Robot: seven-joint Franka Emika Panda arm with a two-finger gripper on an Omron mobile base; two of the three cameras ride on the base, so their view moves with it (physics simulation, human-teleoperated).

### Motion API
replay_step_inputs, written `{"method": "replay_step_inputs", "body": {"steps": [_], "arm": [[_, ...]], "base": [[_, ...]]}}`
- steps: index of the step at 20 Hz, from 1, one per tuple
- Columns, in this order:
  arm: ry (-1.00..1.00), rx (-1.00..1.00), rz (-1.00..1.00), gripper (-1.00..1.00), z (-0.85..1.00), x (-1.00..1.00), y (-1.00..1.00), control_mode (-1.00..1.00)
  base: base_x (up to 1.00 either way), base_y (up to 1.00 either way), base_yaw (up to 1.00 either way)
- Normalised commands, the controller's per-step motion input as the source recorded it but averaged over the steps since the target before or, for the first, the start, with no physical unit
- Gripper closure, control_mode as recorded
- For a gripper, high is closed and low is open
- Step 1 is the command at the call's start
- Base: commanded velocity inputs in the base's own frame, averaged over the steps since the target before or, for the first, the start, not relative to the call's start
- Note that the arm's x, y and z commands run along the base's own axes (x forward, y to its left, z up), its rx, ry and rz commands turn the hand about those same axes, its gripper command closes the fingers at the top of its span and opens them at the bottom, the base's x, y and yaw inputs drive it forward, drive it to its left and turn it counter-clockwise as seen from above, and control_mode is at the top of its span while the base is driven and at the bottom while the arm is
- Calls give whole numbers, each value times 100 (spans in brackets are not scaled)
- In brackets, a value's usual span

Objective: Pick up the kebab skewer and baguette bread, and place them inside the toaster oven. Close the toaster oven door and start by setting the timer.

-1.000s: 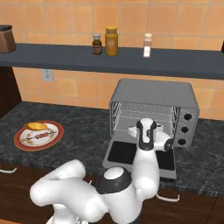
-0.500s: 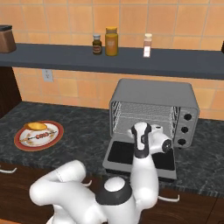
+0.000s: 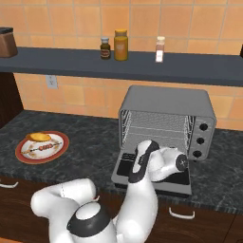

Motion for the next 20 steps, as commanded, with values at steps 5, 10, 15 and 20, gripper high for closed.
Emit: {"method": "replay_step_inputs", "body": {"steps": [5, 10, 15, 20], "arm": [[32, 0, -1, -100, -21, -100, -30, -100], [11, 0, 0, -100, 48, -93, -7, -100], [10, -4, 0, -100, 100, -50, 97, -100], [20, -11, 0, -100, 69, -34, 100, -100]], "base": [[0, 0, 0], [0, 0, 0], [0, 0, 0], [0, 0, 0]]}}
